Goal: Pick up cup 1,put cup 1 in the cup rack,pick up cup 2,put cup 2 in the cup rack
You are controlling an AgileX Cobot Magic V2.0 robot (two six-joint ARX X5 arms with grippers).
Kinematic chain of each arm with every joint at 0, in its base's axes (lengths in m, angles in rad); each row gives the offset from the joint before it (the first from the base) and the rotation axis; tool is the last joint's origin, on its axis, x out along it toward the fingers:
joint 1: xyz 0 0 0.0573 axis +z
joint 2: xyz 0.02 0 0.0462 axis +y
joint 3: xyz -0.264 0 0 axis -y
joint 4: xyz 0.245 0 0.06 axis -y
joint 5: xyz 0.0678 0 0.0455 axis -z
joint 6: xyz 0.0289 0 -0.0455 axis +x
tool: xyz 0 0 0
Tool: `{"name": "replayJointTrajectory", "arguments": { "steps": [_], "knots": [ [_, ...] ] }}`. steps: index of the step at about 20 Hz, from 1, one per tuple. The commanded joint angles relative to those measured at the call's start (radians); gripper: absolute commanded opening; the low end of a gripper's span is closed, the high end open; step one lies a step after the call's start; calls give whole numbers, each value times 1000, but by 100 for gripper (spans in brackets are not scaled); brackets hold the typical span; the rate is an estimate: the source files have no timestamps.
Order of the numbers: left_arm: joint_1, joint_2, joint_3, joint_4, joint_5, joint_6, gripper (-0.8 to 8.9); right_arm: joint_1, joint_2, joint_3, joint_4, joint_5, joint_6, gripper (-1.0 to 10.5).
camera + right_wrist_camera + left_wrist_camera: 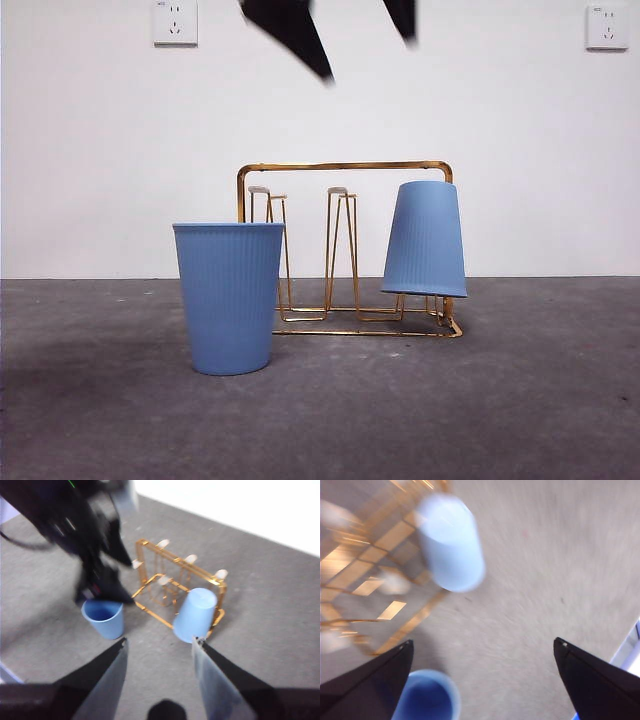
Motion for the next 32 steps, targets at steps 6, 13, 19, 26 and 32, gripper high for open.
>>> {"name": "replayJointTrajectory", "arguments": {
  "steps": [6, 13, 19, 26, 32],
  "knots": [
    [161, -315, 0, -80, -24, 8, 470, 0, 262, -5, 129, -182, 42, 222],
    [337, -629, -256, -65, -24, 14, 470, 8, 588, -5, 254, -301, 80, 231],
    [392, -933, -735, 166, -13, -43, 470, 25, 795, -5, 314, -313, 117, 356],
    [392, -1113, -1085, 316, 60, -151, 470, 67, 931, -5, 394, -296, 149, 354],
    [392, -1163, -1108, 417, 173, -200, 470, 80, 1035, -5, 419, -255, 183, 338]
  ]
}}
